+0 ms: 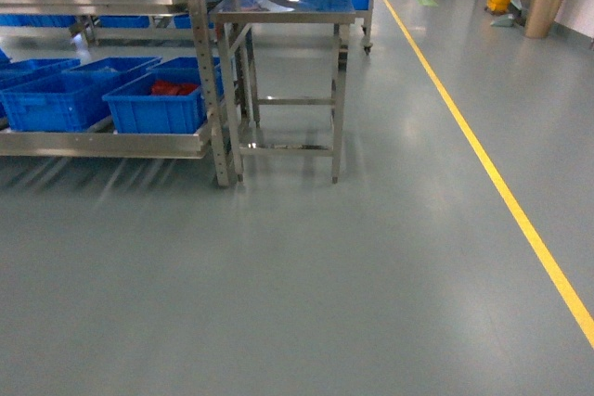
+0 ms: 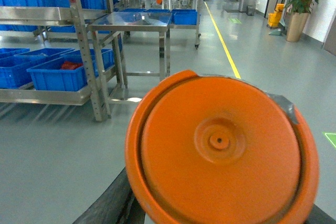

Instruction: Sort blue parts and orange caps into right shelf containers

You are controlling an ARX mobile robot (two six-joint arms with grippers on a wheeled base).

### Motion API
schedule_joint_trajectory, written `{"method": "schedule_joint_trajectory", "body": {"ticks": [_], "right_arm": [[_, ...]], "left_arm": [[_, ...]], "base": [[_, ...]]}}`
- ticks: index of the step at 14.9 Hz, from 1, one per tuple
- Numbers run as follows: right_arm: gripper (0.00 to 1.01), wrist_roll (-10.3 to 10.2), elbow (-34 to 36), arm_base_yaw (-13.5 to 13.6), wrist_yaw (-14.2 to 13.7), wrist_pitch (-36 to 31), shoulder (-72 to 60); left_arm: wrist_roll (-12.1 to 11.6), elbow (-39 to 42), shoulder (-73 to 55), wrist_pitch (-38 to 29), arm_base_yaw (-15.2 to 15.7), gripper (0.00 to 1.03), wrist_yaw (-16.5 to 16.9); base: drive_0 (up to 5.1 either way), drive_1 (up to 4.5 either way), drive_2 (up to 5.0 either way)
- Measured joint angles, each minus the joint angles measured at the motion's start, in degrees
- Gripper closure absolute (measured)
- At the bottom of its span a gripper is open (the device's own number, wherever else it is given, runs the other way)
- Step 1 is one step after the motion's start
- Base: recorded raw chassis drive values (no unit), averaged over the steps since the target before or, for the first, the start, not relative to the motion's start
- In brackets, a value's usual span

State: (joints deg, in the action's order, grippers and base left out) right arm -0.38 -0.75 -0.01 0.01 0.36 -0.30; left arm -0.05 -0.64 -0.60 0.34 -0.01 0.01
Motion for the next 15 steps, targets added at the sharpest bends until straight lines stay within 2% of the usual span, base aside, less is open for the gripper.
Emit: {"method": "schedule_joint_trajectory", "body": {"ticks": [15], "right_arm": [[0.56,0.0,0.0,0.0,0.0,-0.2,0.0]], "left_arm": [[0.0,0.0,0.0,0.0,0.0,0.61,0.0]], "base": [[0.0,4.30,-4.2]]}}
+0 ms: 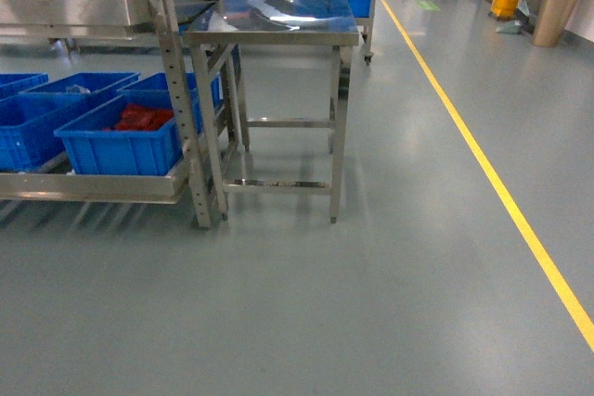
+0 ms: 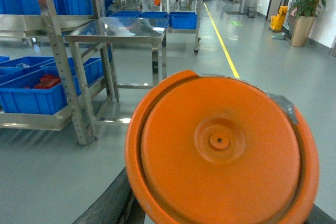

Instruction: Sort blue parts and orange caps into right shelf containers

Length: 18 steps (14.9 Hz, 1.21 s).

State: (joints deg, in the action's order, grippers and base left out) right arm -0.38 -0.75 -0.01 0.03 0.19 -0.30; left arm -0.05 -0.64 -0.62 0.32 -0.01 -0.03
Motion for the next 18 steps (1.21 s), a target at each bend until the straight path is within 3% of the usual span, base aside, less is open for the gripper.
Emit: {"method": "schedule_joint_trajectory", "body": {"ticks": [18], "right_arm": [[0.56,0.0,0.0,0.0,0.0,0.0,0.0]], "left_arm": [[0.0,0.0,0.0,0.1,0.0,0.61,0.0]], "base": [[0.1,4.32,-4.2]]}}
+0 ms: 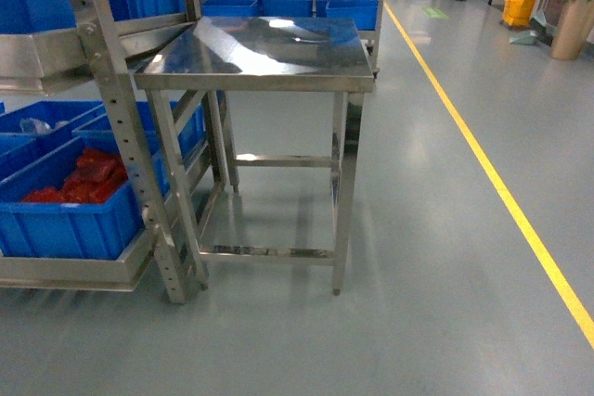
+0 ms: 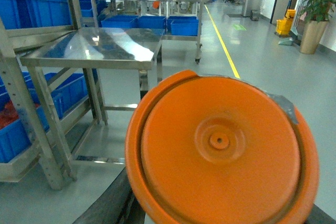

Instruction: Sort blue parts and orange caps into right shelf containers

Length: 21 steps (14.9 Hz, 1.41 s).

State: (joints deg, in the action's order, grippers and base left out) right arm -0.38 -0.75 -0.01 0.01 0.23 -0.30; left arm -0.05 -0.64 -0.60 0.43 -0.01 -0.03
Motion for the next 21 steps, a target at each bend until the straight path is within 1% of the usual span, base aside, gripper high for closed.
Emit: {"method": "schedule_joint_trajectory", "body": {"ticks": [21], "right_arm": [[0.56,0.0,0.0,0.0,-0.1,0.2,0.0]], "left_arm": [[0.0,0.0,0.0,0.0,0.0,0.61,0.0]], "base": [[0.0,4.16,-4.1]]}}
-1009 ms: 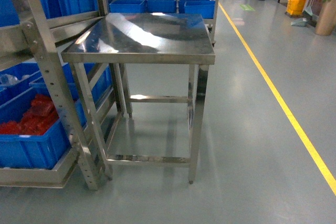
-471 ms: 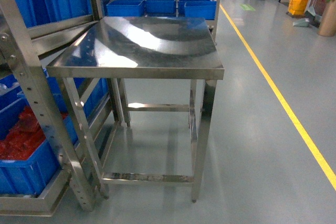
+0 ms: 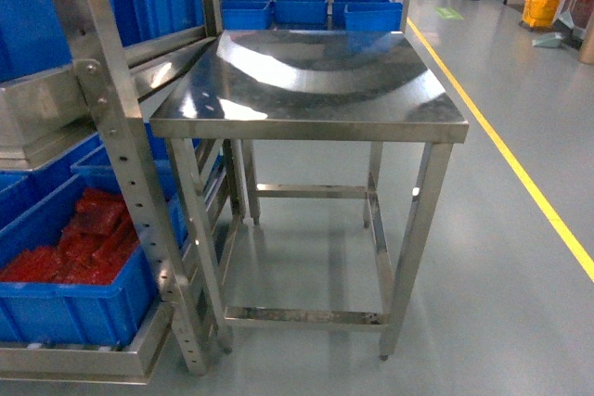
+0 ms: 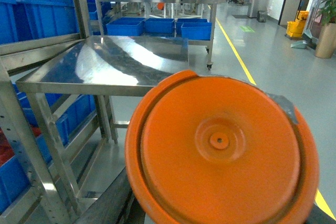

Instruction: Sort blue parts and orange caps into right shelf containers

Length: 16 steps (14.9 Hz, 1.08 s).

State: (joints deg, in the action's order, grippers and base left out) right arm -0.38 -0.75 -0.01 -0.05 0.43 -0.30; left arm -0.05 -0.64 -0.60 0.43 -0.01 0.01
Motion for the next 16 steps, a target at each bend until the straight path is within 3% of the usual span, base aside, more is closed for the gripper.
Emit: {"method": "schedule_joint_trajectory", "body": {"ticks": [16], "right_arm": [[0.56,0.0,0.0,0.0,0.0,0.0,0.0]], "left_arm": [[0.0,0.0,0.0,-0.1,0.0,0.61,0.0]], "base": [[-5.0,2.49,2.5]]}}
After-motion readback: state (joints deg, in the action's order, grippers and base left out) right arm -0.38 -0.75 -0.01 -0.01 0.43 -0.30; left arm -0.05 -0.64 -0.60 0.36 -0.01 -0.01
